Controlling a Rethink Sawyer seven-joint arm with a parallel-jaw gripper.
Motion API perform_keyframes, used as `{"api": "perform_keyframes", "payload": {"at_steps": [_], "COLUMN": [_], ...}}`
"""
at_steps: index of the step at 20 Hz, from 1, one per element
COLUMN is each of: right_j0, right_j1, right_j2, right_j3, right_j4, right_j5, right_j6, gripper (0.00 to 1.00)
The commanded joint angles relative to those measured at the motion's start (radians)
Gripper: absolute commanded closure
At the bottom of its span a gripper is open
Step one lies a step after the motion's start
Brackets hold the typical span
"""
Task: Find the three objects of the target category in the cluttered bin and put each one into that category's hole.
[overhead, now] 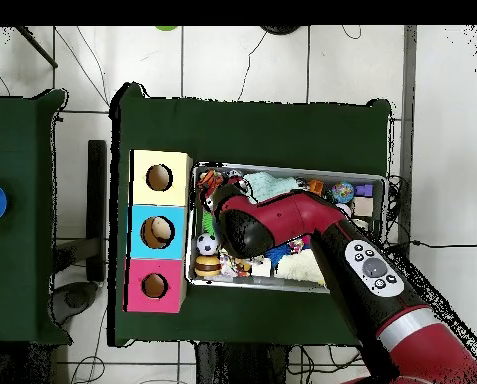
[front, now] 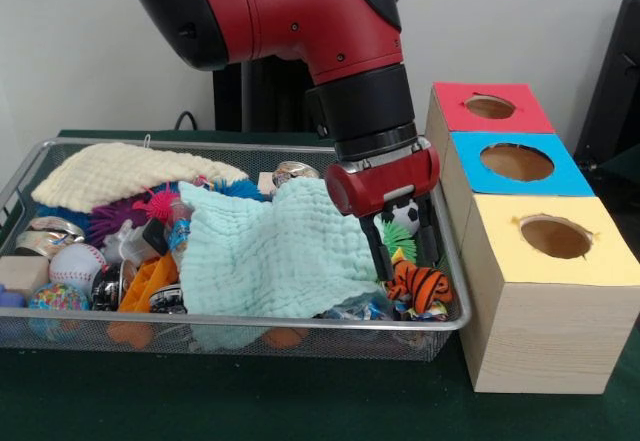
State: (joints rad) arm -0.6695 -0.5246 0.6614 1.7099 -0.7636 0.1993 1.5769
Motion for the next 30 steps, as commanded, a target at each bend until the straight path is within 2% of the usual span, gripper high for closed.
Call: {"api": "perform_keyframes", "payload": {"at_steps": [1, 5, 10, 21, 30], "right_j0": [-0.033, -0.049, -0.033, -0.012, -0.016], "right_j1": [0.057, 0.064, 0.054, 0.055, 0.049], "right_j2": [0.080, 0.099, 0.092, 0.063, 0.060], "right_j3": [0.065, 0.091, 0.101, 0.101, 0.087], "right_j4": [-0.082, -0.097, -0.124, -0.149, -0.156], "right_j5": [0.072, 0.069, 0.038, 0.015, 0.018], "right_j6": [-0.147, -0.148, -0.107, -0.048, -0.038], "gripper": [0.00, 0.00, 0.00, 0.00, 0.00]}}
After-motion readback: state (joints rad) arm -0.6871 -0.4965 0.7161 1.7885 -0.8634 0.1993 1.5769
